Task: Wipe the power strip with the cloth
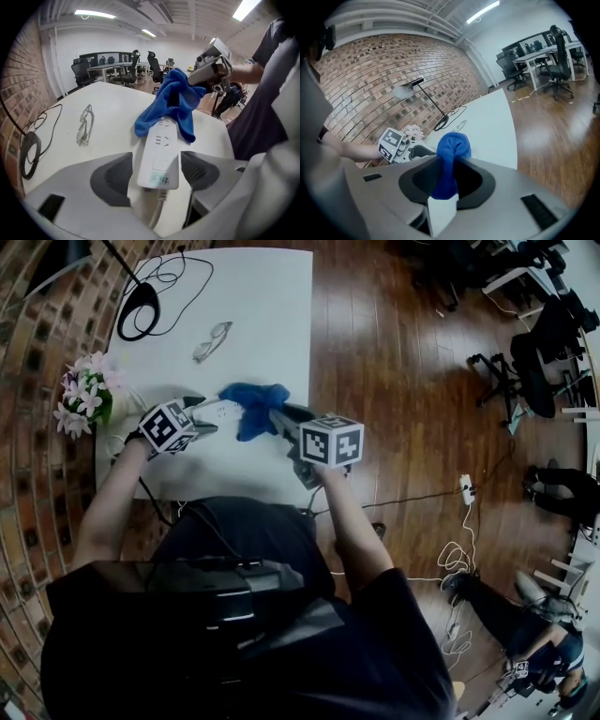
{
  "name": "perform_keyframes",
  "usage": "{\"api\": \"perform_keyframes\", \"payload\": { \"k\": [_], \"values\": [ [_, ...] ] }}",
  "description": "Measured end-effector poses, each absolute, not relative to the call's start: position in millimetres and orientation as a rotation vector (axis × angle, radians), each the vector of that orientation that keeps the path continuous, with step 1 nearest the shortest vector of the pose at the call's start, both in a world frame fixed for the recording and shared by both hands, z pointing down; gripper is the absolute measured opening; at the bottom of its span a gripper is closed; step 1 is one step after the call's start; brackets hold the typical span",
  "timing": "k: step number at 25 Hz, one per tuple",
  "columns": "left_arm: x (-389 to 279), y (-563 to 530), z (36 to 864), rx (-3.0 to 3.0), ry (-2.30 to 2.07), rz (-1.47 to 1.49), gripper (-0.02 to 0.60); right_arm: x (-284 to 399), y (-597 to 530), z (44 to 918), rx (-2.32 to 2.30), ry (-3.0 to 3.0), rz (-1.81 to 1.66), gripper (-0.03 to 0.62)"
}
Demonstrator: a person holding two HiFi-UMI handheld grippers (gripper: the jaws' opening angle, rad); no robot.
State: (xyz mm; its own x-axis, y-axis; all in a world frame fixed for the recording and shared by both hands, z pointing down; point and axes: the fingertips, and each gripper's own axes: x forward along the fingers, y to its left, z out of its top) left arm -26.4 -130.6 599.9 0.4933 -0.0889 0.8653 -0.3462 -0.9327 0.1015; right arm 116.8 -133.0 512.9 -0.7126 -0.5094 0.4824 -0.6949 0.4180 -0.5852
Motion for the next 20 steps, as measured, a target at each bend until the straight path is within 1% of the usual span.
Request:
{"api": "perform_keyframes", "payload": {
  "k": [6,9,15,17,20],
  "values": [
    [-19,-121,610,2.408,-0.329,1.546,0.344,117,-125,521,1.016,-2.427,1.144,0.091],
    [-17,-119,608,2.434,-0.337,1.554,0.307,117,-125,520,1.016,-2.423,1.152,0.089],
    [-24,-134,601,2.666,-0.508,1.733,0.291,115,-134,501,1.068,-2.462,1.107,0.089],
    [-25,-137,598,2.765,-0.552,1.812,0.291,108,-134,499,1.029,-2.456,1.036,0.089],
    [-26,-134,599,2.862,-0.576,1.853,0.29,90,-134,505,0.854,-2.41,0.792,0.089]
  ]
}}
